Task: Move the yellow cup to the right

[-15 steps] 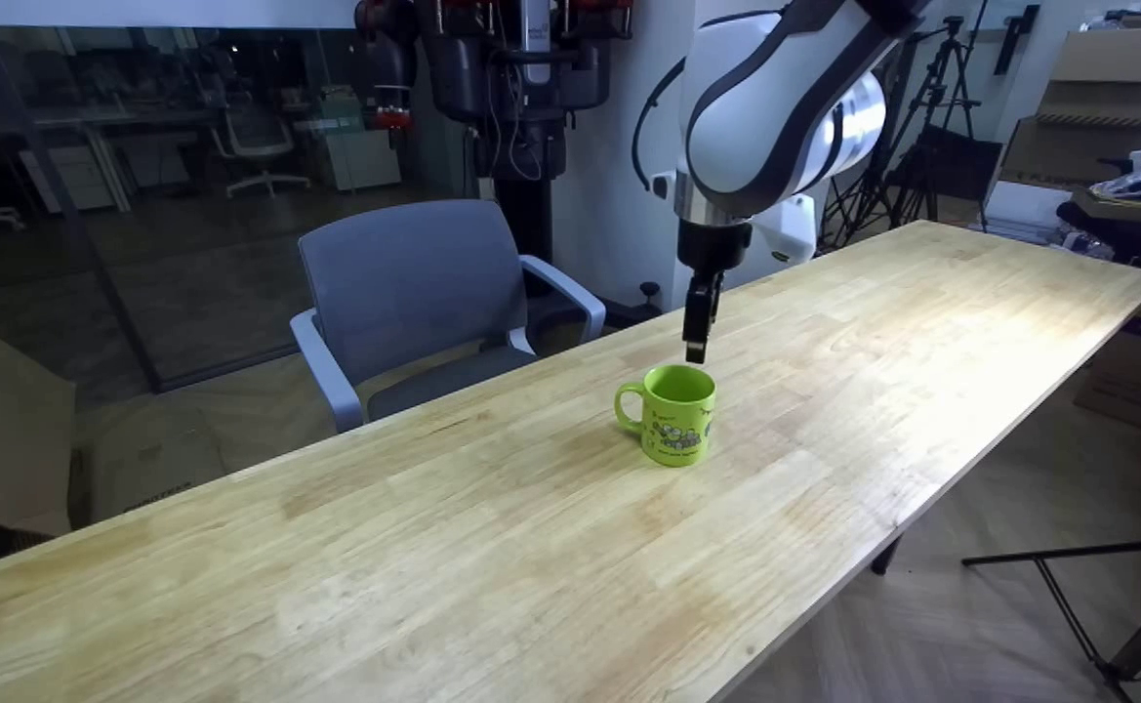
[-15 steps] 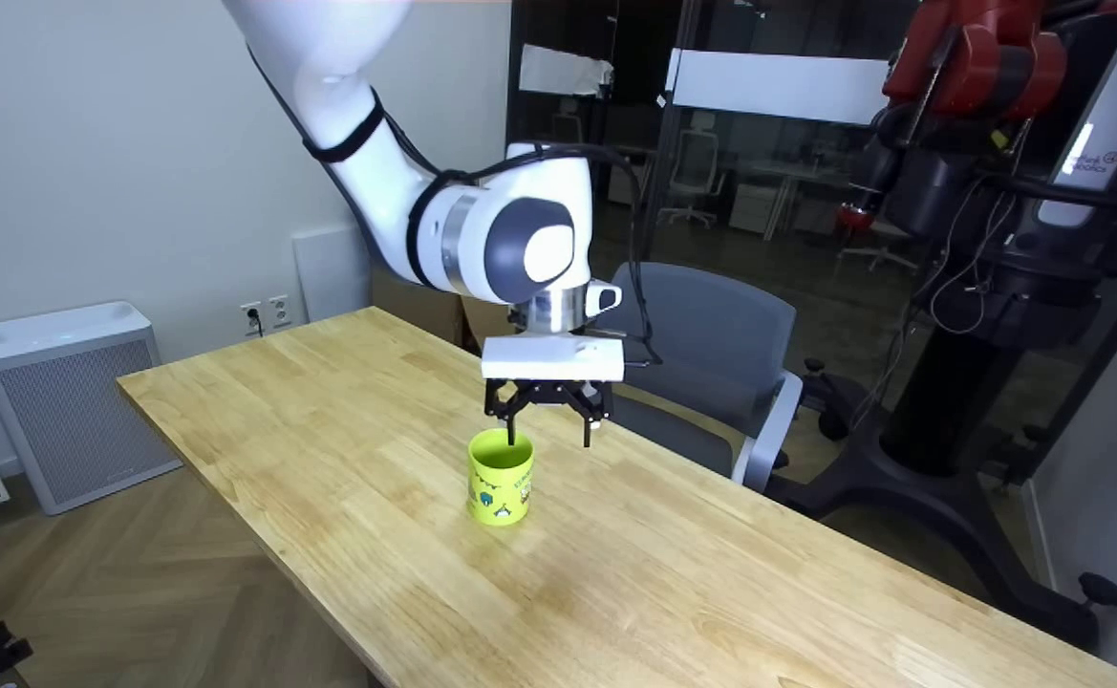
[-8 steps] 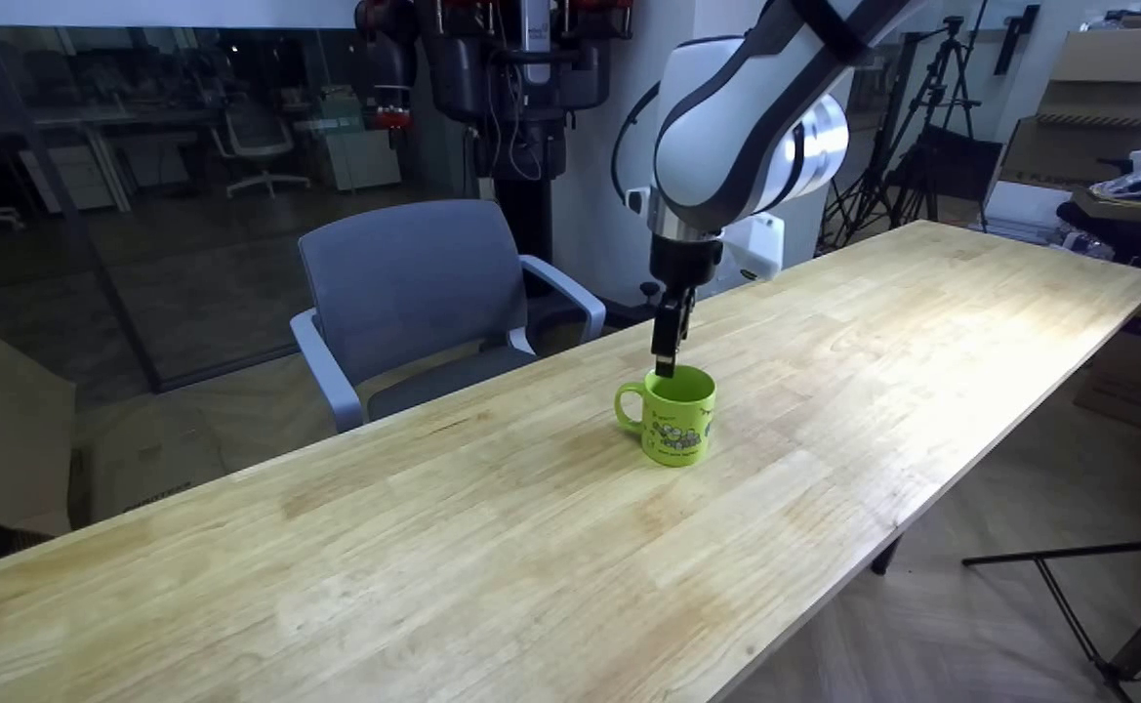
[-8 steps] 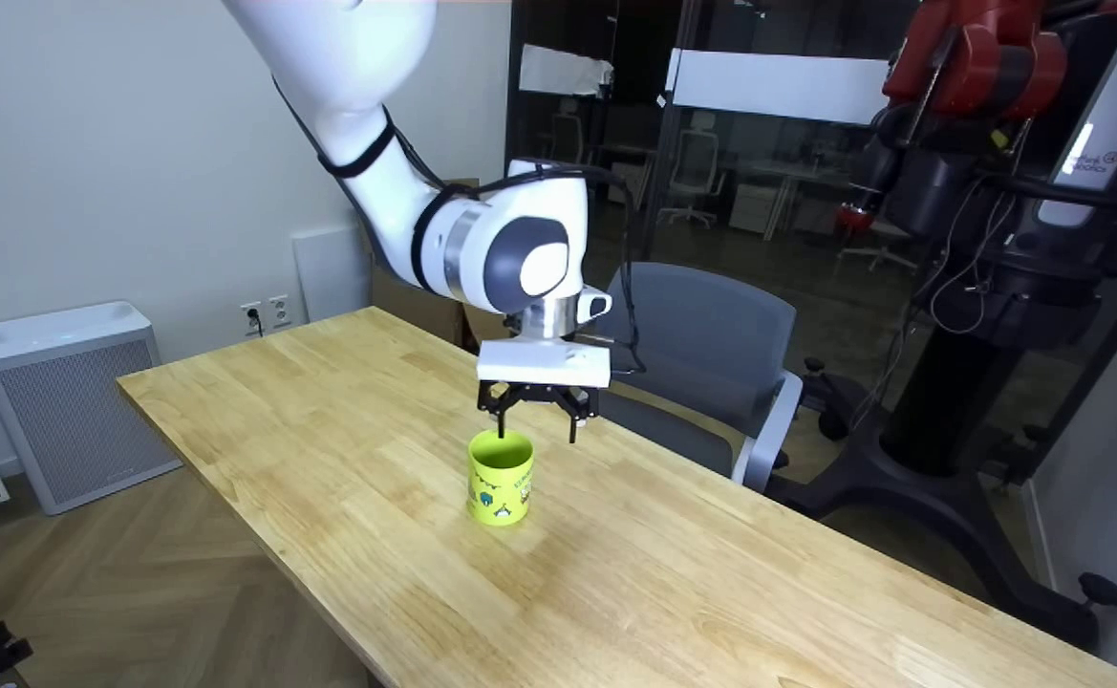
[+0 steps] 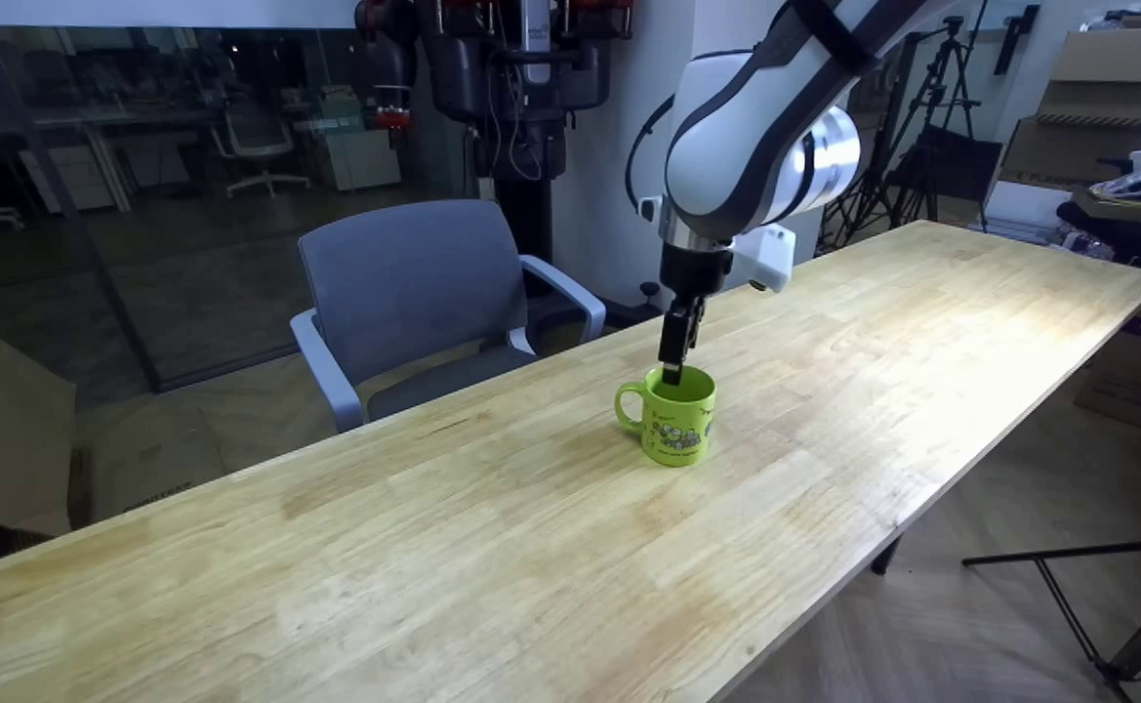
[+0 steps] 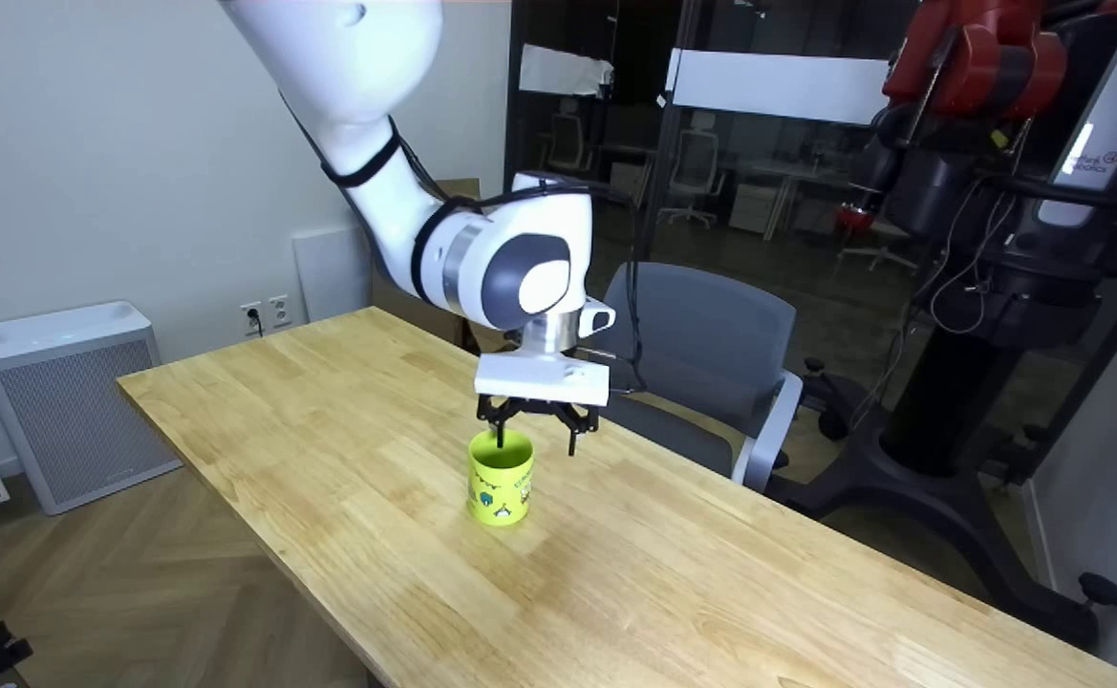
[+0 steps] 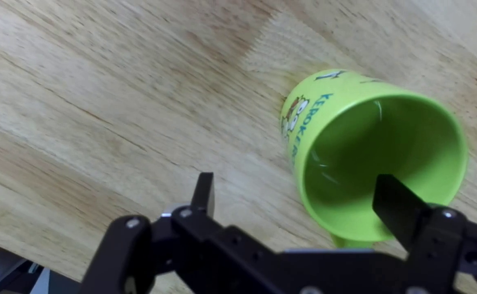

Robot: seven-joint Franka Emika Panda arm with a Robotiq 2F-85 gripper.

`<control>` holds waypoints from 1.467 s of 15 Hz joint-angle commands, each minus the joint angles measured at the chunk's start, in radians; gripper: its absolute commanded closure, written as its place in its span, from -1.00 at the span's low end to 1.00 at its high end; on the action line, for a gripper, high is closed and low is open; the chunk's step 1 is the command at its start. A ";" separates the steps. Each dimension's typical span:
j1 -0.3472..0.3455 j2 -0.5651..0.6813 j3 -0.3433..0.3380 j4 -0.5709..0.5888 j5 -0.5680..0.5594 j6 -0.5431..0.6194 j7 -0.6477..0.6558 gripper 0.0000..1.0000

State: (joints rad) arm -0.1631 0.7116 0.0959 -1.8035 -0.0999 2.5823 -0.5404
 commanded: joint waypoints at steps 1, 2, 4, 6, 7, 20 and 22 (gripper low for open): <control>-0.028 0.009 0.015 -0.002 0.018 -0.003 -0.007 -1.00; -0.032 0.015 0.017 0.004 0.022 -0.013 -0.010 -1.00; -0.035 0.024 0.015 0.007 0.022 -0.020 -0.004 -0.75; -0.031 0.025 0.007 0.004 0.015 -0.020 0.003 -0.33; -0.032 0.024 0.008 0.004 0.014 -0.020 0.003 -0.20; -0.004 0.000 0.001 -0.007 -0.016 -0.066 -0.006 0.95; -0.005 -0.010 0.000 -0.018 -0.016 -0.073 -0.007 0.95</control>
State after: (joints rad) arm -0.1700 0.7348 0.0970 -1.8054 -0.1042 2.5454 -0.5468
